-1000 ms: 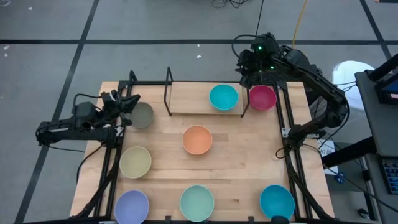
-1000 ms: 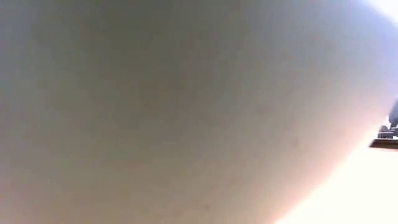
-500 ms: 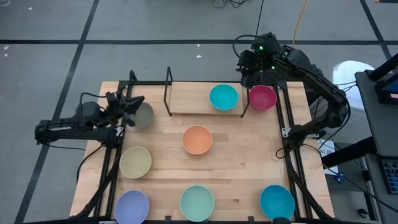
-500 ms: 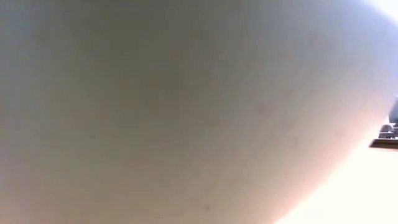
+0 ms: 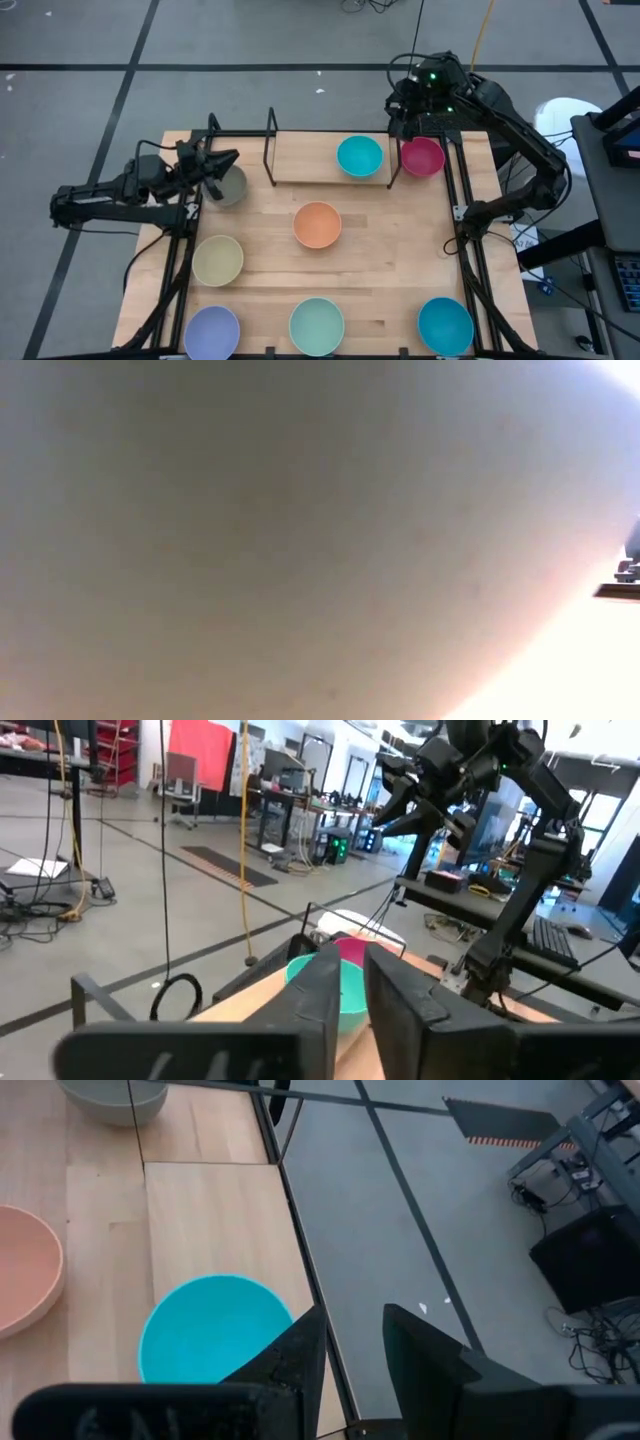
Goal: Place and stack bowls onto a shelf
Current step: Put the orange bowl on the shelf
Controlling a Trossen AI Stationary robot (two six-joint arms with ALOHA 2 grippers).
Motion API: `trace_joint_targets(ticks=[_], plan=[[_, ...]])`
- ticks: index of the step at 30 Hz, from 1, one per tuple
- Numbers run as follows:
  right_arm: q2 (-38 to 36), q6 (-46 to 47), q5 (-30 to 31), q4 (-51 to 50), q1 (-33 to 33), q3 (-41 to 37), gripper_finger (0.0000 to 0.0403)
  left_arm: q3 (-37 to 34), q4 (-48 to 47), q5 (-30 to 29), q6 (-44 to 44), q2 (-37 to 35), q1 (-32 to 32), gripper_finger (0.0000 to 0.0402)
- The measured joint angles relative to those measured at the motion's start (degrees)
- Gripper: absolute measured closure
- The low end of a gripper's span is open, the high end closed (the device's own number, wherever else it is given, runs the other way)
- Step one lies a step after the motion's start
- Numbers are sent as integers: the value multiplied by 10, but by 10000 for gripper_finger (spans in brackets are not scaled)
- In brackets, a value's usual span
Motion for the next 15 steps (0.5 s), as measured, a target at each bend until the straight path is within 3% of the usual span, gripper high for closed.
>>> trace_joint_targets(ticks=[6, 15], plan=[[-14, -1, 0, 15, 0, 0, 305, 36, -3, -3, 86, 54, 0, 305], [-53, -15, 0, 36, 0, 0, 305, 91, -43, 45, 259, 158, -1, 300]])
